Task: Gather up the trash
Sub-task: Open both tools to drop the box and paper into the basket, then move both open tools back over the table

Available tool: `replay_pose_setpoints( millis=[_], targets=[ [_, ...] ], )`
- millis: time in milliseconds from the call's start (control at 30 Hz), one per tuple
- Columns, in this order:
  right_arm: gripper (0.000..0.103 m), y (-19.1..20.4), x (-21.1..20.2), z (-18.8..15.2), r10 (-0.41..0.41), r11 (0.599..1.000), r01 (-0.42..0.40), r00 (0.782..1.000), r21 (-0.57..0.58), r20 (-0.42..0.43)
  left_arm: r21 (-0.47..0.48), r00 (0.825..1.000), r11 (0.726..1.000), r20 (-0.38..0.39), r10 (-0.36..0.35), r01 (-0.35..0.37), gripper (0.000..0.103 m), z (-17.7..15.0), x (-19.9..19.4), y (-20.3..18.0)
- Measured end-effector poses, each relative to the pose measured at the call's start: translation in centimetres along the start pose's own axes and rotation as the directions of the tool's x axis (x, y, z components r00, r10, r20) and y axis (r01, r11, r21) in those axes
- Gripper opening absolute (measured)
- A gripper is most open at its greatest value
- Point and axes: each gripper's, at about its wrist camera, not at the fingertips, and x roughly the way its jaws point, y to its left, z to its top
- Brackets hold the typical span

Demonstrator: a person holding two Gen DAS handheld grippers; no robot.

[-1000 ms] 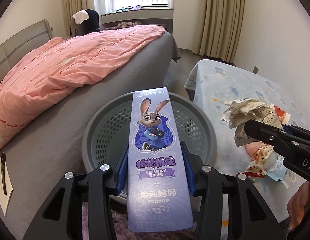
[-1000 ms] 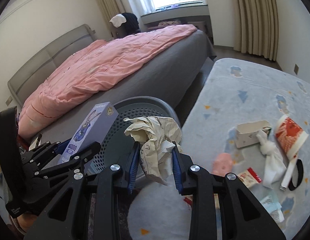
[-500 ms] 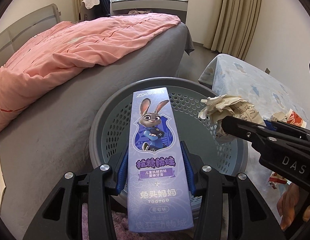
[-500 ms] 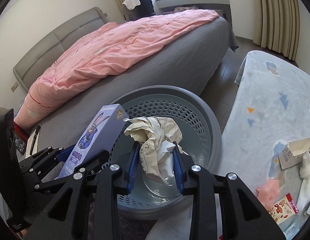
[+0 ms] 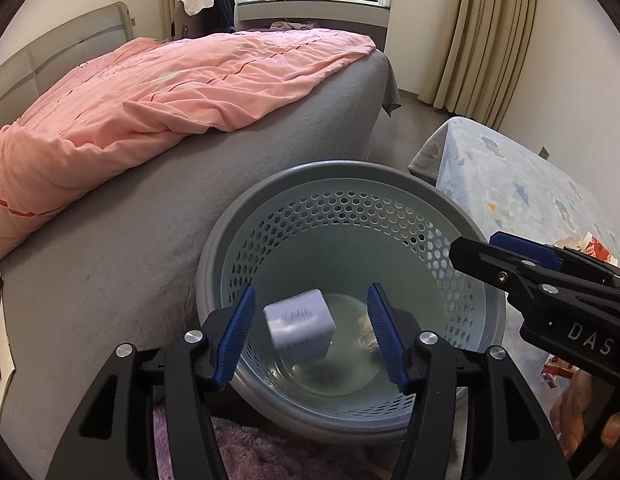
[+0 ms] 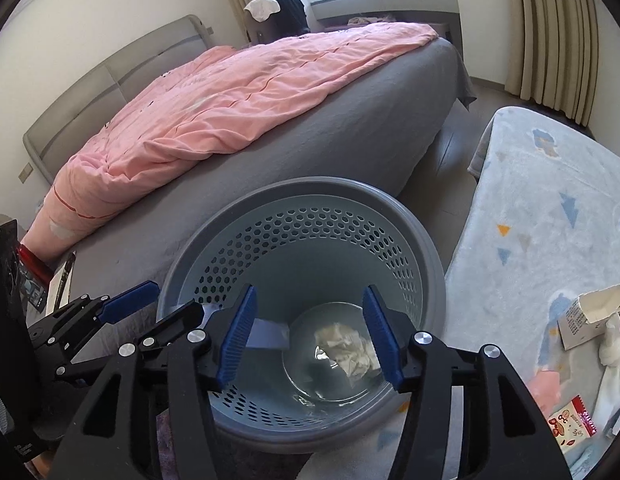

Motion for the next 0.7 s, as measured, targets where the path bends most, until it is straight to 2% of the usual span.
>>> replay_pose_setpoints(
  millis=[700],
  targets=[
    [0.059,0.03,-0.66,-0.47,-0.015,1.0,0.015,1.0,0.006,0.007,-0.03,1.0,0.999,0.001,0.014,-0.014,0.07,-0.28,-0.47,0.63]
  ],
)
